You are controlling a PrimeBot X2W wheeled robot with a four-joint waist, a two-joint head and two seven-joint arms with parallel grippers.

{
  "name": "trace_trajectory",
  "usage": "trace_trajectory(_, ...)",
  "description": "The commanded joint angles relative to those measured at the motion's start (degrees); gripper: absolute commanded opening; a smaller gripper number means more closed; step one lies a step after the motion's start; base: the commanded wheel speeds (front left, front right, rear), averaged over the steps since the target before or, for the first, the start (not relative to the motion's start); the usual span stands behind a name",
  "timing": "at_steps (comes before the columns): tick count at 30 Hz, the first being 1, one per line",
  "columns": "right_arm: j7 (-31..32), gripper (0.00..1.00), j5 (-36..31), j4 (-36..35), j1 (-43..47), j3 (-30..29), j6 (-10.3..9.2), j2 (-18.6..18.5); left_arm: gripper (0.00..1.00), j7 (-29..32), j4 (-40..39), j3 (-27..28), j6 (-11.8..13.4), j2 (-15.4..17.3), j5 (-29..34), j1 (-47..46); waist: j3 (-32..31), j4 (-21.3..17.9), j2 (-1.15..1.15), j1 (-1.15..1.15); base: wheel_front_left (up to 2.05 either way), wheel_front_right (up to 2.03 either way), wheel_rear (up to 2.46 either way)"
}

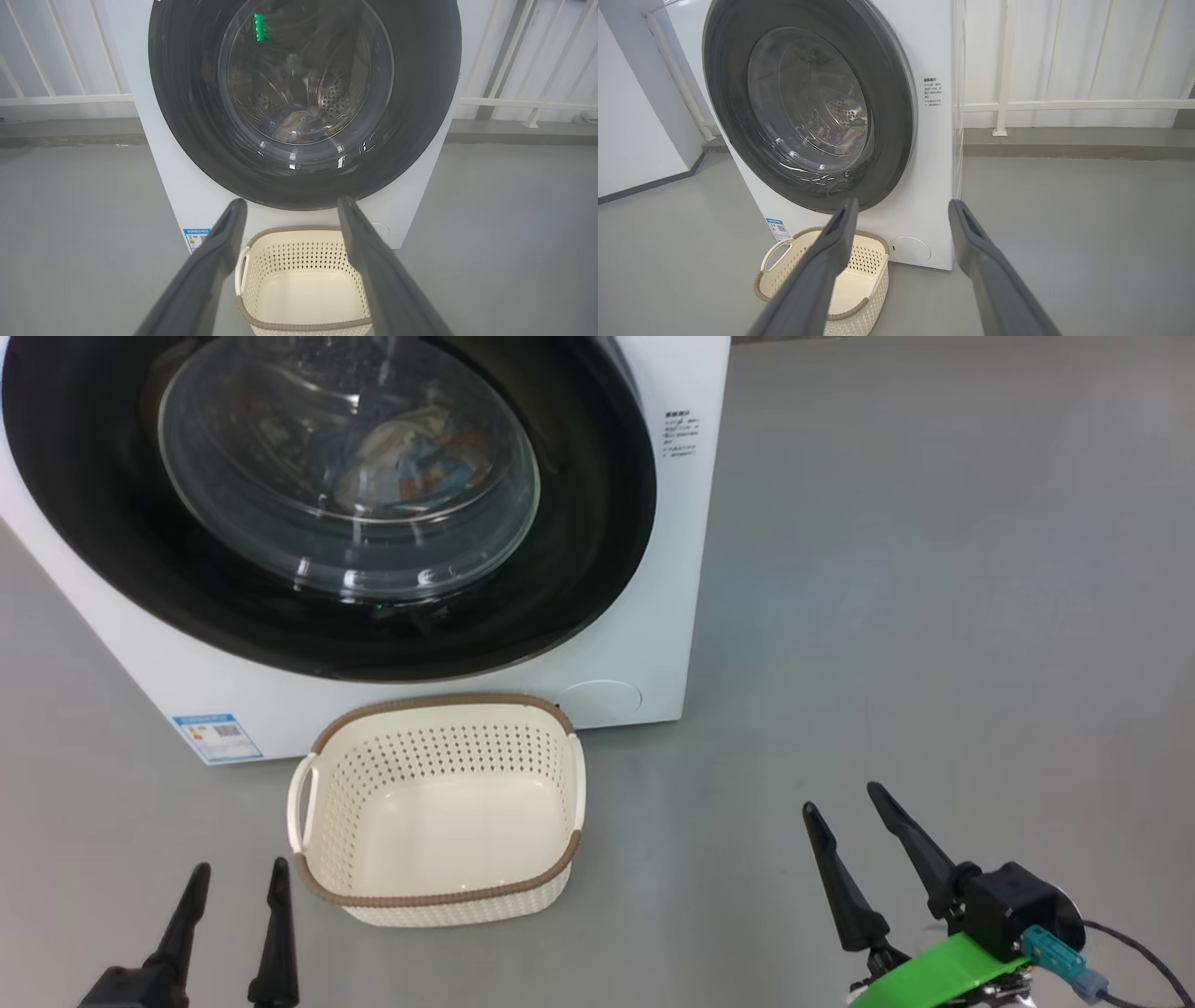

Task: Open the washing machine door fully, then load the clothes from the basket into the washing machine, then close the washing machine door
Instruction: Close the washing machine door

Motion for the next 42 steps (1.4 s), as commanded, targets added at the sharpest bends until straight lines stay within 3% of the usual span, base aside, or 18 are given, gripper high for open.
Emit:
trace_trajectory(1,-0.12,1.0,-0.4,-1.82,0.22,0.99,-0.33,0.14,1.0,-0.37,-1.37,2.22,0.38,0.46,0.3,-0.45,-0.88,-0.67,0.0,0.0,0.0,0.0,0.0)
trace_trajectory(17,-0.12,1.0,-1.69,-2.9,3.02,-1.46,-0.33,0.97,1.0,-0.37,-2.86,1.39,0.54,0.34,0.69,3.85,-2.48,-0.34,0.0,0.0,0.0,0.0,0.0)
trace_trajectory(42,-0.12,1.0,-2.0,-3.4,3.31,-2.65,-0.33,1.24,1.0,-0.37,-3.2,0.54,0.76,0.33,-0.08,3.39,-1.63,0.53,0.0,0.0,0.0,0.0,0.0)
